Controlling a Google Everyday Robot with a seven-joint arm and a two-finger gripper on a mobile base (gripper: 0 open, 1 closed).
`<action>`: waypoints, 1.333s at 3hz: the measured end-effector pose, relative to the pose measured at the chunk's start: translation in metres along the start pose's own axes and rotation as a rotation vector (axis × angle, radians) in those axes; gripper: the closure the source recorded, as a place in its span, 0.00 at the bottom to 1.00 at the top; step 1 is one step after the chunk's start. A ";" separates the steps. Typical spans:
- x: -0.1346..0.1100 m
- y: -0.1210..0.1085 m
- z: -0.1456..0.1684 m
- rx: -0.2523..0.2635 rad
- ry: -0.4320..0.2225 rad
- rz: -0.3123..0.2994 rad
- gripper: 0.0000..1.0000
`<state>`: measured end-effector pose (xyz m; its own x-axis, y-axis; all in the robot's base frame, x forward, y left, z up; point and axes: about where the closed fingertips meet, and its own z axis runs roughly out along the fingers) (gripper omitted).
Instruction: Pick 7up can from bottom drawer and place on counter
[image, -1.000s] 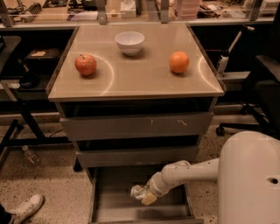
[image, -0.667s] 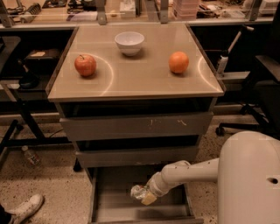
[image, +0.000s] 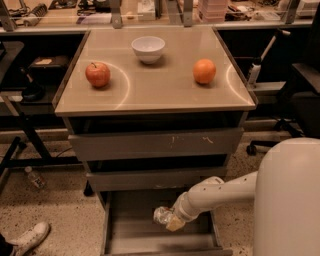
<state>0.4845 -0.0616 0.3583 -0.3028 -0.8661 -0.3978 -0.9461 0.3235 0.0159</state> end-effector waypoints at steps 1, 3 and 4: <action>-0.018 -0.009 -0.058 0.074 0.036 0.046 1.00; -0.043 -0.003 -0.086 0.071 0.033 0.011 1.00; -0.074 -0.003 -0.136 0.125 0.028 -0.040 1.00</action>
Offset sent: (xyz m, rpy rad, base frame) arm 0.0014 -0.0090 0.0429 -0.0467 -0.0127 -0.0547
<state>0.4946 -0.0504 0.5128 -0.2698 -0.8890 -0.3699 -0.9365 0.3317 -0.1142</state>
